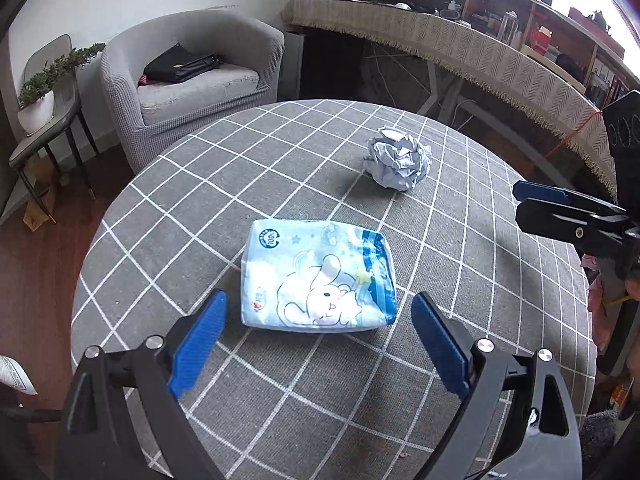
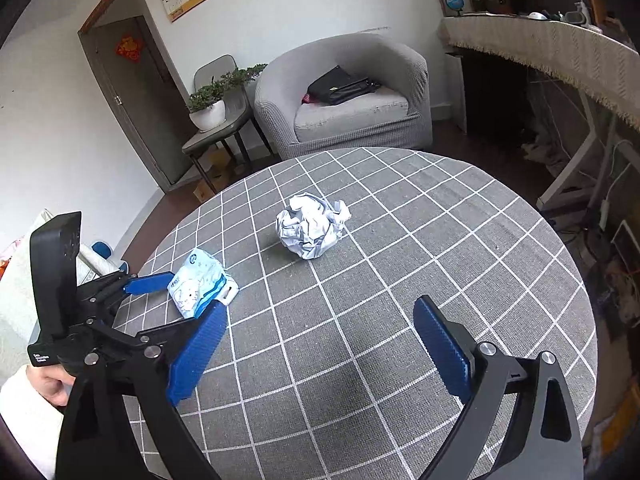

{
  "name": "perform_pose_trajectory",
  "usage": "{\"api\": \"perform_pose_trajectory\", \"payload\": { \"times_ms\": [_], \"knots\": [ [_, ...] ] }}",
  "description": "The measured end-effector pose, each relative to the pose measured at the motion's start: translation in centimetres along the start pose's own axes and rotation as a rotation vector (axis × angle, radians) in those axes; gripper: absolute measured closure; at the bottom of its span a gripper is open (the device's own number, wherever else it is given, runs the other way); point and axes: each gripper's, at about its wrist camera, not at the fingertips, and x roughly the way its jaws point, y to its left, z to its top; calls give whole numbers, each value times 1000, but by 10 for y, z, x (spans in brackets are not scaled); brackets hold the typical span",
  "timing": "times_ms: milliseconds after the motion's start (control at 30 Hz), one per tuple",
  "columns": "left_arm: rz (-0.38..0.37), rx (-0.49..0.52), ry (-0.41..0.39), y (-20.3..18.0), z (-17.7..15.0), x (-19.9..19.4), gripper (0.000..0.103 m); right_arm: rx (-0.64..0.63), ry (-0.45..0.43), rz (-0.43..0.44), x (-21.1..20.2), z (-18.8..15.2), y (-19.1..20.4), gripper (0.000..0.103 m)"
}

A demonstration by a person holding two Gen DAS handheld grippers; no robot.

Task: Collect trash
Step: 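Close the left tool on the blue-and-white tissue pack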

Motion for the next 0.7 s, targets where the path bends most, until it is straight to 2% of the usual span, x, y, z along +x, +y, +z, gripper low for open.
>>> {"api": "perform_pose_trajectory", "payload": {
  "times_ms": [200,367,400,467,533,700],
  "knots": [
    [50,54,31,-7,9,11,9,24,5,0,7,2,-5,8],
    [72,67,42,-9,14,15,9,2,51,-47,12,6,-1,7],
    [83,60,39,-8,15,15,10,-8,49,-60,12,7,0,7],
    [76,43,33,-6,17,14,23,-27,55,-78,14,9,1,7],
    [85,18,25,-4,18,12,28,-37,60,-90,18,10,2,7],
    [74,-12,-1,-4,14,5,29,-67,55,-97,28,11,12,8]
  ]
}}
